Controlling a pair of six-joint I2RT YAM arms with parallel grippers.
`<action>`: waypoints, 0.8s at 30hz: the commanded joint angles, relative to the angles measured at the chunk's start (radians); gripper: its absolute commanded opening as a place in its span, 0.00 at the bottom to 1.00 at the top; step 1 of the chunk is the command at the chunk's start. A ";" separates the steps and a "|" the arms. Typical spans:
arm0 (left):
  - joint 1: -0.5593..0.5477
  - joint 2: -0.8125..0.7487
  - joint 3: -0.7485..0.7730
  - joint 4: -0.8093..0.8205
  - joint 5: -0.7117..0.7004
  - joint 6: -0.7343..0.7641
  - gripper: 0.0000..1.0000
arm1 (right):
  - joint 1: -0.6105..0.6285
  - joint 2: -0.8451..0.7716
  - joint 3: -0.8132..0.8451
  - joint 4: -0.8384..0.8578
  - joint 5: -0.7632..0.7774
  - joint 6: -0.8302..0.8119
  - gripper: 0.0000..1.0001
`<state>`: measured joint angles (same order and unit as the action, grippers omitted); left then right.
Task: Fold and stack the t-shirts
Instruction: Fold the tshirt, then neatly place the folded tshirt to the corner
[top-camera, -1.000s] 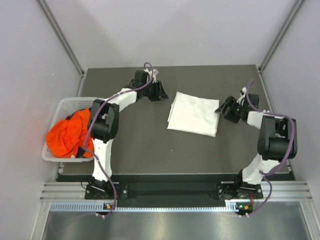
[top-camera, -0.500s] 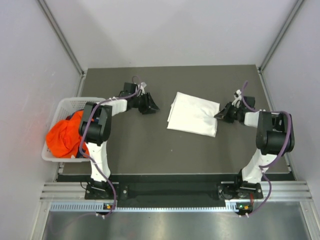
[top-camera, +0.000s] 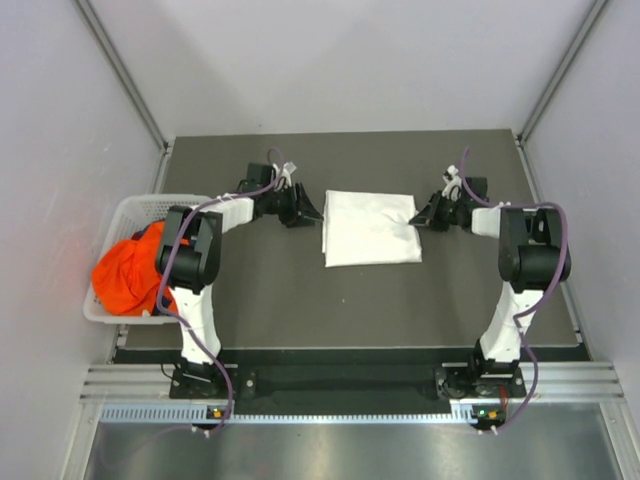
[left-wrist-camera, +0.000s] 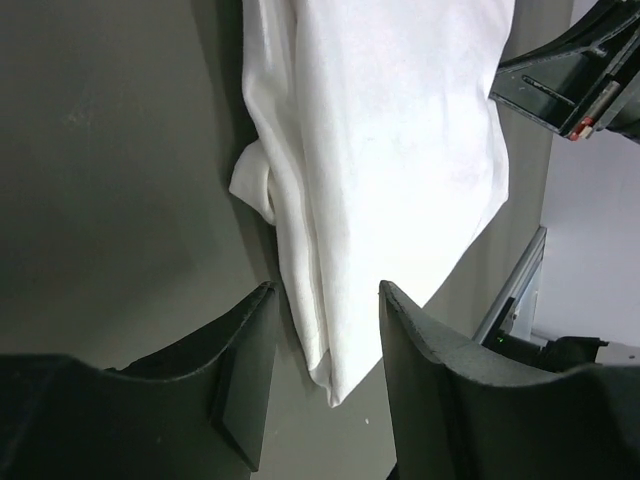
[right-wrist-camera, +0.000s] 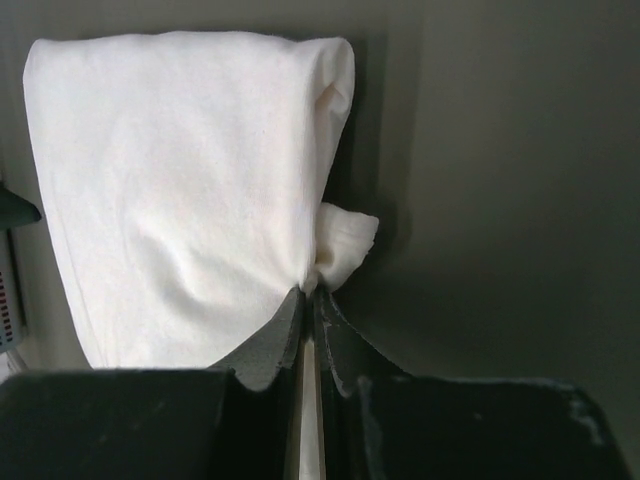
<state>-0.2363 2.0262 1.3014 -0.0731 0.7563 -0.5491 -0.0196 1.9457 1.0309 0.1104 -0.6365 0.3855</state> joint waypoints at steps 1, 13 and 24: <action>0.000 0.037 0.019 0.002 0.031 0.032 0.50 | 0.012 0.002 0.008 0.040 0.006 0.041 0.03; -0.003 -0.109 -0.053 -0.047 -0.046 0.018 0.49 | -0.048 0.120 0.380 -0.323 0.089 -0.224 0.00; -0.029 -0.375 -0.169 -0.073 0.024 -0.020 0.49 | -0.187 0.275 0.684 -0.454 0.245 -0.309 0.00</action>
<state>-0.2573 1.7370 1.1500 -0.1436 0.7368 -0.5652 -0.1658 2.1883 1.6100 -0.3206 -0.4843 0.1425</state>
